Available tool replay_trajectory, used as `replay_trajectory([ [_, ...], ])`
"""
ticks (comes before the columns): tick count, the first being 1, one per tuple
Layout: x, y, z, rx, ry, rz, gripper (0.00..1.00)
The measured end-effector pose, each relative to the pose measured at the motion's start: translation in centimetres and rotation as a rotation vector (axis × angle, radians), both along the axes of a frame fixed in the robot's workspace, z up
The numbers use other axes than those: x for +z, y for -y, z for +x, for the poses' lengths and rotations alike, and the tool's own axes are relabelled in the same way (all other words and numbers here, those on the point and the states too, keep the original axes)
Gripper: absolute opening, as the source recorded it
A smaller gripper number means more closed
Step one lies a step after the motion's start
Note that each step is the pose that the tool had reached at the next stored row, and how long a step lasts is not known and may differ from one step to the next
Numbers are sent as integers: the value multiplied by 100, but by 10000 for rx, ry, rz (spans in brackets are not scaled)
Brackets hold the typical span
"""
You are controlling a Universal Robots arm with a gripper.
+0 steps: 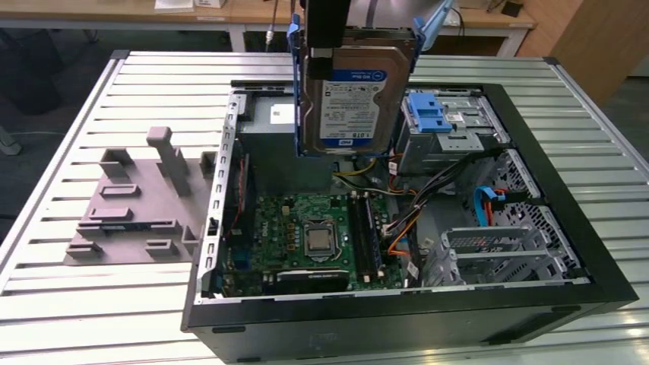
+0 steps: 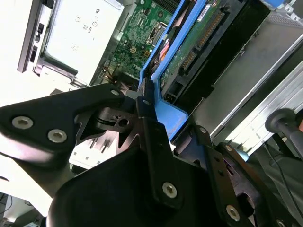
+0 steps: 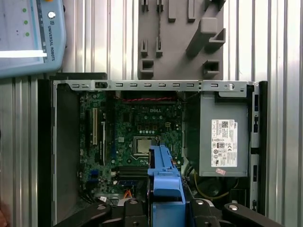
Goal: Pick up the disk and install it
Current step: 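Pick up the disk, then insert the disk into the insertion slot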
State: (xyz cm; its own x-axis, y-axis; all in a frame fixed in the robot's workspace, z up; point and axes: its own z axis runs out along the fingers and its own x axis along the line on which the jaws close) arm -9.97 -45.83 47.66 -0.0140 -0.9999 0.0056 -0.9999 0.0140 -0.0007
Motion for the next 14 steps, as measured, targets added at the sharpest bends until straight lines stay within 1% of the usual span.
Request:
replay_trajectory([
  [14, 0, 0, 17, 1, 0, -1, 36],
])
